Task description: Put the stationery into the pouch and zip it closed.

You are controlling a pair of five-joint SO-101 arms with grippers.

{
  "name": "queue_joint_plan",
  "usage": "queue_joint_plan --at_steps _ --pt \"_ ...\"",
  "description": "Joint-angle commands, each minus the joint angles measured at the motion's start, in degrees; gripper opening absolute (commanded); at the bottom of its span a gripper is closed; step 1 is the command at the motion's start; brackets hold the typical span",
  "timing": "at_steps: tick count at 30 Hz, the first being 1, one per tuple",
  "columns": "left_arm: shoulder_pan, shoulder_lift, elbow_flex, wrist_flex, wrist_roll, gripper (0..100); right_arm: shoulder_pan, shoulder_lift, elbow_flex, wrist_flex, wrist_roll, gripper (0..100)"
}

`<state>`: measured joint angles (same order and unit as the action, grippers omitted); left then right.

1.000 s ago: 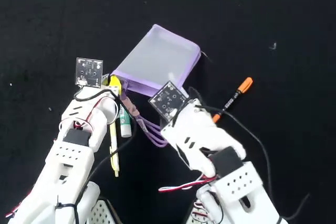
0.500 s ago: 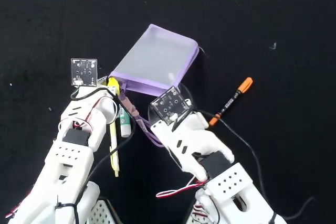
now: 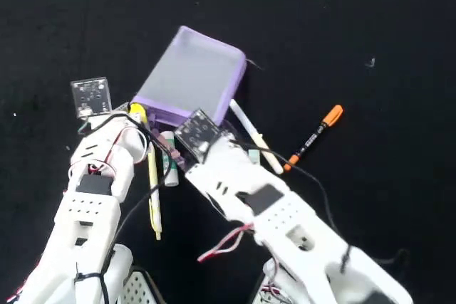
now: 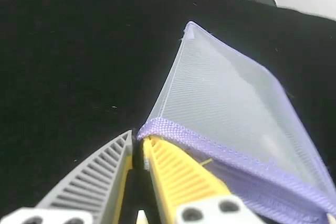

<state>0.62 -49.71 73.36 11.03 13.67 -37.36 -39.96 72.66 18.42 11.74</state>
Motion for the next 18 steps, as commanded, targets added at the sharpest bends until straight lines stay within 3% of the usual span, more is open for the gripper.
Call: queue_joint_plan --at_steps 1,5,13,18 --pt "-1.89 -1.49 -2.68 0.18 2.90 3 -2.11 7.96 -7.16 -3.60 -0.26 33.8" --pt "-3.47 -1.49 -2.86 0.09 3.08 3 -4.22 7.69 -9.19 0.00 0.18 33.8" --pt "-3.65 -1.49 -2.86 0.00 5.01 3 -6.07 -6.64 -8.57 9.49 0.26 33.8" --pt "-3.65 -1.49 -2.77 -0.09 5.01 3 -11.08 -6.99 -6.73 8.09 0.26 33.8"
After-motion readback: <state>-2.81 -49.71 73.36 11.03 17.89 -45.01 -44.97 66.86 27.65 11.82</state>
